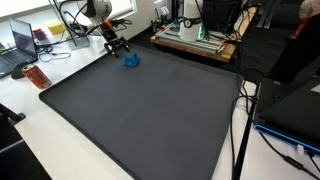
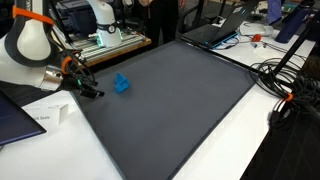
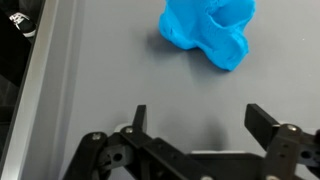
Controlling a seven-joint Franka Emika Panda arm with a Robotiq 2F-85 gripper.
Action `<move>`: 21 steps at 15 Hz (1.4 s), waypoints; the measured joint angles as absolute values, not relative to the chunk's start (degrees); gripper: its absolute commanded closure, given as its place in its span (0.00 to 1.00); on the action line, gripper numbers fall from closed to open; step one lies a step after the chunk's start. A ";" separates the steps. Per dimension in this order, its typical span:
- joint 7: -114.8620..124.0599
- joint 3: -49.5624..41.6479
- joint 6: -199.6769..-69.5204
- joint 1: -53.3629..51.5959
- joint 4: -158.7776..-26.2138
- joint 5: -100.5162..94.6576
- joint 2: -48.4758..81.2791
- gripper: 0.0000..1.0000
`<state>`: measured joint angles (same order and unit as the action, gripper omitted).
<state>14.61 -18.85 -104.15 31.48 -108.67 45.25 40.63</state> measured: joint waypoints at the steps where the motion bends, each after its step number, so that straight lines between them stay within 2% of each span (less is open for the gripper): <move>1: 15.13 -18.86 -103.26 31.75 -108.14 45.25 41.07 0.00; 9: 15.47 -18.86 -92.97 35.00 -104.62 45.25 43.47 0.00; 21: 13.85 -18.87 -89.45 36.01 -102.61 46.03 43.81 0.00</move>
<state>13.85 -18.87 -89.45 36.01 -102.61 46.03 43.81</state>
